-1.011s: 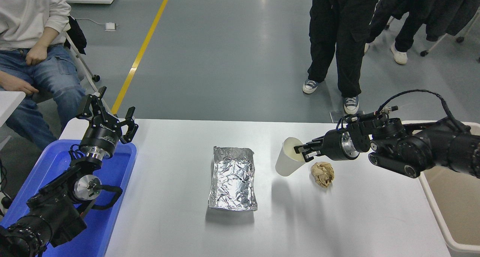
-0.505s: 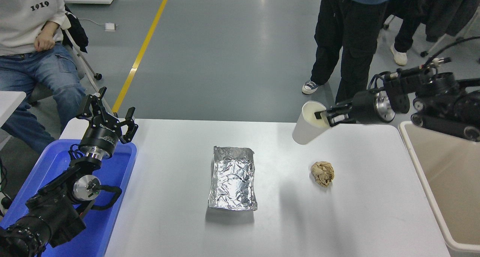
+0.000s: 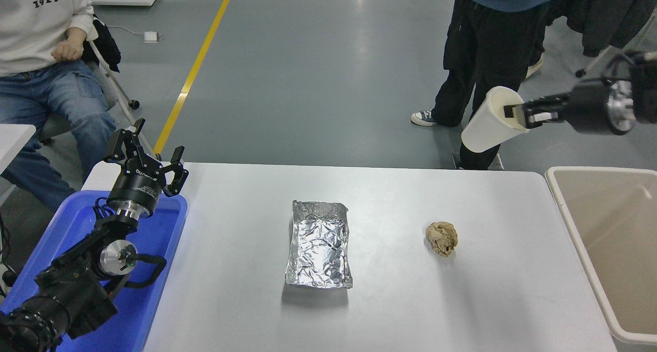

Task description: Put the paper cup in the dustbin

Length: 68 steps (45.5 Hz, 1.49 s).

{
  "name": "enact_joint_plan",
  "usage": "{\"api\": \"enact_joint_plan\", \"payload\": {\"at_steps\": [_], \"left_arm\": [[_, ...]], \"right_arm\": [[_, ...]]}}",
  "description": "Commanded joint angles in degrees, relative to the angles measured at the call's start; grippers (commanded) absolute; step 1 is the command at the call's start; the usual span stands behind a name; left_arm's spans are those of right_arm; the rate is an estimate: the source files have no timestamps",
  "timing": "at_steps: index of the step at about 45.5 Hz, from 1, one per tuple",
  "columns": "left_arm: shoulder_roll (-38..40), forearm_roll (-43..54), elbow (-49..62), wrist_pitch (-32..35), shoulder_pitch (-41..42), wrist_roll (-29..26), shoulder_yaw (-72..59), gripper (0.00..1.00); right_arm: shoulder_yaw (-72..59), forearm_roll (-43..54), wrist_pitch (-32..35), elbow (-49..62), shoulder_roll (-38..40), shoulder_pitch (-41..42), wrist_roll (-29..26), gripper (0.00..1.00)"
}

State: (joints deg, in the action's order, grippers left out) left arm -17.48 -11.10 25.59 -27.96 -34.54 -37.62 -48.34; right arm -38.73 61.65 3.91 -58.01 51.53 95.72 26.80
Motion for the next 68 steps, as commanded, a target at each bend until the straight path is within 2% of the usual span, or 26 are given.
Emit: {"api": "enact_joint_plan", "payload": {"at_steps": [1,14,20,26,32,38,42,45,57,68], "left_arm": [[0.0,-0.1,0.0,0.0,0.0,0.0,0.0,1.0],[0.0,0.0,0.0,0.0,0.0,0.0,0.0,1.0],[0.0,0.0,0.0,0.0,0.0,0.0,0.0,1.0],[0.0,0.0,0.0,0.0,0.0,0.0,0.0,1.0],[0.0,0.0,0.0,0.0,0.0,0.0,0.0,1.0],[0.0,0.0,0.0,0.0,0.0,0.0,0.0,1.0],[0.0,0.0,0.0,0.0,0.0,0.0,0.0,1.0],[0.1,0.0,0.0,0.0,0.0,0.0,0.0,1.0],[0.0,0.0,0.0,0.0,0.0,0.0,0.0,1.0],[0.0,0.0,0.0,0.0,0.0,0.0,0.0,1.0]], "right_arm": [[1.8,-11.4,-0.7,14.3,5.0,-11.7,2.8,0.0],[7.5,-38.7,0.3,32.8,2.3,-30.7,3.9,0.0],[8.0,-54.9,1.3,38.8,-0.6,-37.9,2.9,0.0],[9.9,-68.6,2.9,42.3,-2.9,-43.3,-1.7,0.0],[18.2,-78.1,3.1,42.9,-4.3,-48.3,-10.3,0.0],[32.0,-80.2,3.0,47.3,-7.7,-53.5,-18.7,0.0],[45.4,-79.8,2.9,53.4,-12.5,-57.3,-26.0,0.0],[51.0,-79.6,2.3,55.8,-15.0,-58.2,-28.4,0.0],[55.8,-80.3,-3.9,56.3,-20.5,-60.7,-29.1,0.0],[58.9,-80.2,-4.3,56.2,-22.5,-62.4,-29.1,0.0]]}}
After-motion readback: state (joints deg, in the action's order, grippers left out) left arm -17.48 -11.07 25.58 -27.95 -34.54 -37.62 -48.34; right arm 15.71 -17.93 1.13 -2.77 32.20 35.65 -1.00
